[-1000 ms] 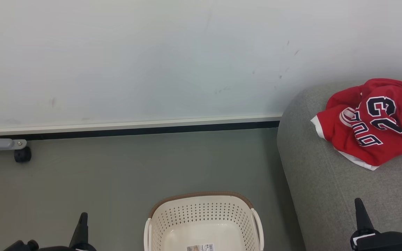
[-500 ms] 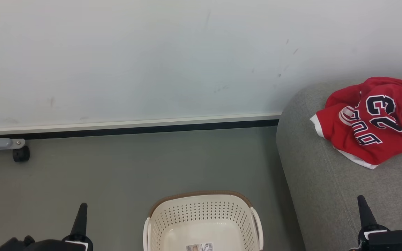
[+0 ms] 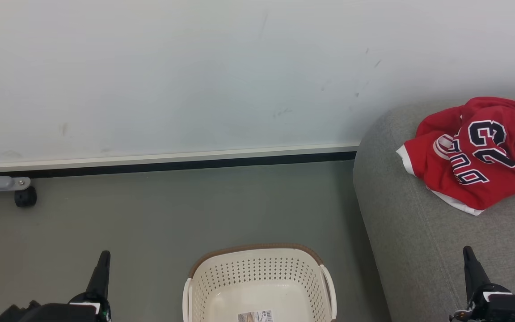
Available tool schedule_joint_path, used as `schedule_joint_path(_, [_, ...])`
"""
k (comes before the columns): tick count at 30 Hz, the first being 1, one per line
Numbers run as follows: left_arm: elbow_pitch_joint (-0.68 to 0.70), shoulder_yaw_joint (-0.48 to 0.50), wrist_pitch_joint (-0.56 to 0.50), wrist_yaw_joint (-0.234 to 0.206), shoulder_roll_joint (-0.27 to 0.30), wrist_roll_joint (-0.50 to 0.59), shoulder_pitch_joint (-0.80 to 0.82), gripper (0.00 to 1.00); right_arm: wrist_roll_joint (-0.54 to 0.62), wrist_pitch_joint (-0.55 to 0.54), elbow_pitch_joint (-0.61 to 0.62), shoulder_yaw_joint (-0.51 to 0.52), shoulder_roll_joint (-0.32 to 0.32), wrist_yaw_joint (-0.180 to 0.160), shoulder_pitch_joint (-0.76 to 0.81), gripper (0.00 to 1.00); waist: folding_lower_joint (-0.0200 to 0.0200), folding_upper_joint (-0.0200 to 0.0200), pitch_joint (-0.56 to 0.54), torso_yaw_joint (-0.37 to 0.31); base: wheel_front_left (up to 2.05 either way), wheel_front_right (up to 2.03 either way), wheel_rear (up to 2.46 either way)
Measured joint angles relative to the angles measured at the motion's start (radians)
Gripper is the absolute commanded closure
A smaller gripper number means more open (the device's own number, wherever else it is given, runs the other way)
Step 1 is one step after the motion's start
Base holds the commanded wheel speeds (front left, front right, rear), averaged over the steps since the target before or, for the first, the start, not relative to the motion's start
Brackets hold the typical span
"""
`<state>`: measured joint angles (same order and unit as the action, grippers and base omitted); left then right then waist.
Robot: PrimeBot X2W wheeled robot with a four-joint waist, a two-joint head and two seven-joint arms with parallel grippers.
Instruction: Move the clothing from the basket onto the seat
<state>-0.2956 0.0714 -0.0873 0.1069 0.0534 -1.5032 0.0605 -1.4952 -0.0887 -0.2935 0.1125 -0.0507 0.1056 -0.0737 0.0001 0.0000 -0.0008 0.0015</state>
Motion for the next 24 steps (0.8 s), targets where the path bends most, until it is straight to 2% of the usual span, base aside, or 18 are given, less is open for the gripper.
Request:
schedule_joint_path(7, [-0.001,0.018,-0.026,0.017,-0.009,-0.082,0.019,1.0,-0.098,-0.025,-0.005,0.02,0.005,0.012,-0.013,1.0,0.0,0.0,0.002,-0.002,0.0,0.0,0.0])
schedule_joint_path(24, [-0.001,0.02,-0.026,0.017,-0.011,-0.096,0.02,1.0,-0.1,-0.025,-0.005,0.021,0.006,0.017,-0.018,1.0,0.0,0.0,0.003,-0.002,0.0,0.0,0.0])
